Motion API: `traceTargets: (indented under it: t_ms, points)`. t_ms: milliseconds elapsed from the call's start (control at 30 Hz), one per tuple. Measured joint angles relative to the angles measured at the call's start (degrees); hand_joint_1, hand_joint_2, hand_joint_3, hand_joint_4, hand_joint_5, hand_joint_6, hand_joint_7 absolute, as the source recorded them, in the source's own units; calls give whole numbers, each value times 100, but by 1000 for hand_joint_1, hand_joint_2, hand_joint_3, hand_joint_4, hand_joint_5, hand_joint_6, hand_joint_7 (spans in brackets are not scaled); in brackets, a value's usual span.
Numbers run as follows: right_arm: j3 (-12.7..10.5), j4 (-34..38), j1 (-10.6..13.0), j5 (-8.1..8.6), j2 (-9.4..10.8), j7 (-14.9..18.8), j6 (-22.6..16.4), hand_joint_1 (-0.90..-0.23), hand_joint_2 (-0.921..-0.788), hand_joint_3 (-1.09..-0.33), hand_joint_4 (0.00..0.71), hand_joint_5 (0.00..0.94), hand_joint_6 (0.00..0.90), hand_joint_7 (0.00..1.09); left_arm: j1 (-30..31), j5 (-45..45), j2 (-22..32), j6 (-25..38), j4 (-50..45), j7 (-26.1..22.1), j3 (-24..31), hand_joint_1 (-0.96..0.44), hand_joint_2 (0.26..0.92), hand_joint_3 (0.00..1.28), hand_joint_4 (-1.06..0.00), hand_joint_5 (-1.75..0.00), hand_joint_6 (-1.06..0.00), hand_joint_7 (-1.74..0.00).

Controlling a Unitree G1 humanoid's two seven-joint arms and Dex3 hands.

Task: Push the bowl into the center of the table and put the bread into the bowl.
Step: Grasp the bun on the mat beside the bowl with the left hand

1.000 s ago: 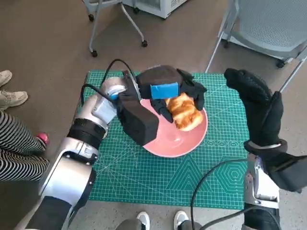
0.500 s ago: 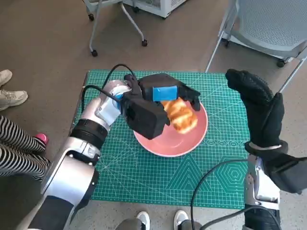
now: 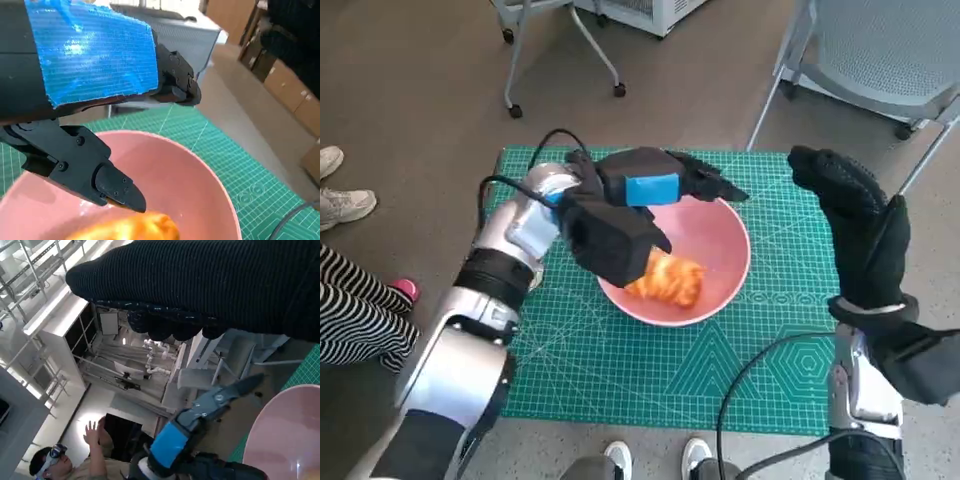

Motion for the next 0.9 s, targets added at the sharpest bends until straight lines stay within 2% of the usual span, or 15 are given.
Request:
traceTargets:
  t_ms: [300, 567, 700, 900]
  points:
    - [20, -16, 20, 1, 3, 0, -2, -689, -921, -706, 215, 0, 106, 557, 337, -517, 1003, -278, -872, -439, 445, -433, 780, 1, -142, 0, -246, -20]
    - [53, -33, 26, 0, 33, 0, -7, -682, -921, -714, 208, 0, 102, 556, 879, -864, 1958, 48, -1844, -769, 848, -538, 831, 25, -95, 0, -225, -8]
    - [75, -49, 31, 0, 47, 0, -7, -681, -921, -716, 207, 0, 101, 557, 1197, -925, 2352, 174, -2087, -911, 975, -520, 815, 14, -100, -5, -232, -13]
    - [94, -60, 35, -1, 85, -2, -5, -686, -921, -719, 213, 3, 99, 559, 1592, -1248, 2743, 260, -2118, -1220, 1190, -422, 765, 2, -128, -16, -280, -39]
